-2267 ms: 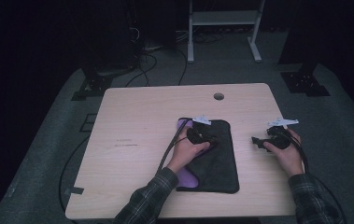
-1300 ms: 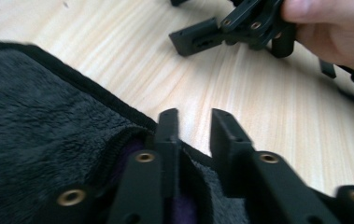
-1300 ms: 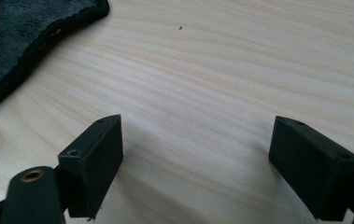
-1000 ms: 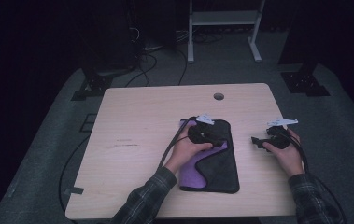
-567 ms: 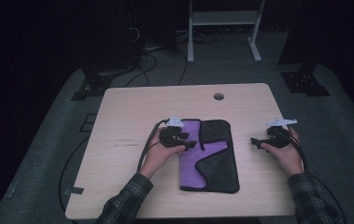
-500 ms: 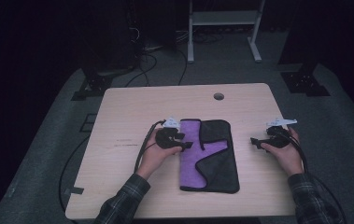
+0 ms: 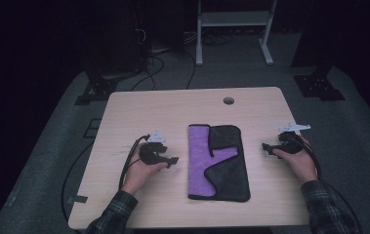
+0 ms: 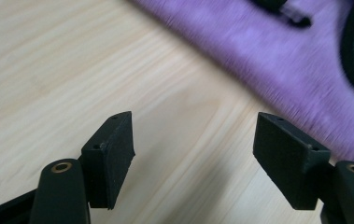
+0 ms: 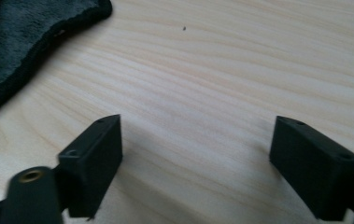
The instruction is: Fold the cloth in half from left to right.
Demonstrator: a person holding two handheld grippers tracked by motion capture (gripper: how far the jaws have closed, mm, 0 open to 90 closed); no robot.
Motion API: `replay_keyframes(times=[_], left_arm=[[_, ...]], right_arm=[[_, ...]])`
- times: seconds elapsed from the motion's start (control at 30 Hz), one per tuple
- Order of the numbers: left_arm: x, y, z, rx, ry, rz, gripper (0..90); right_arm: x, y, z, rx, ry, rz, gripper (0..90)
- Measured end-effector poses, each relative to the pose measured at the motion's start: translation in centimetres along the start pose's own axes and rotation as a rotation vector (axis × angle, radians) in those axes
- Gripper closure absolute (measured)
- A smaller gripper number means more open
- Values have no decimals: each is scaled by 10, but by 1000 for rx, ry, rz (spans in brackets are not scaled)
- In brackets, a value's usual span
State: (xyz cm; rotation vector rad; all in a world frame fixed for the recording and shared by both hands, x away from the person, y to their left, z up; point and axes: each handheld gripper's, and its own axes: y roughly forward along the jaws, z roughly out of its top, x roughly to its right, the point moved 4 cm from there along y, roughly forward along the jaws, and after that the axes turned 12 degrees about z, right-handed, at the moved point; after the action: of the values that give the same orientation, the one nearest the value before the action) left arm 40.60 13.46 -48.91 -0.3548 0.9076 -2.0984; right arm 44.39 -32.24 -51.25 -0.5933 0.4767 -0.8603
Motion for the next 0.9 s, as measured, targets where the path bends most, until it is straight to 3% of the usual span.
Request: replay_keyframes(times=[0.1, 0.2, 0.33, 0.47, 0.57, 0.73, 0.9], left_arm=[[-5, -1, -9, -19, 13, 19, 269], [-7, 0, -15, -28, 18, 24, 250], [-12, -2, -20, -7, 45, 39, 238], [-18, -1, -28, 34, 71, 83, 169], [-17, 1, -30, 49, 63, 84, 101], [-14, 3, -29, 26, 90, 65, 0], [-13, 4, -29, 26, 90, 62, 0]], right_arm=[[-2, 0, 0, 8, -1, -2, 233], [-3, 0, 1, 20, -2, 1, 334], [-6, 0, 3, 17, -15, 21, 460], [-14, 1, 9, 2, -37, 52, 513], [-25, 0, 17, 29, -52, 82, 545], [-43, 0, 30, 61, -61, 149, 584], [-59, 6, 39, 57, -85, 196, 648]])
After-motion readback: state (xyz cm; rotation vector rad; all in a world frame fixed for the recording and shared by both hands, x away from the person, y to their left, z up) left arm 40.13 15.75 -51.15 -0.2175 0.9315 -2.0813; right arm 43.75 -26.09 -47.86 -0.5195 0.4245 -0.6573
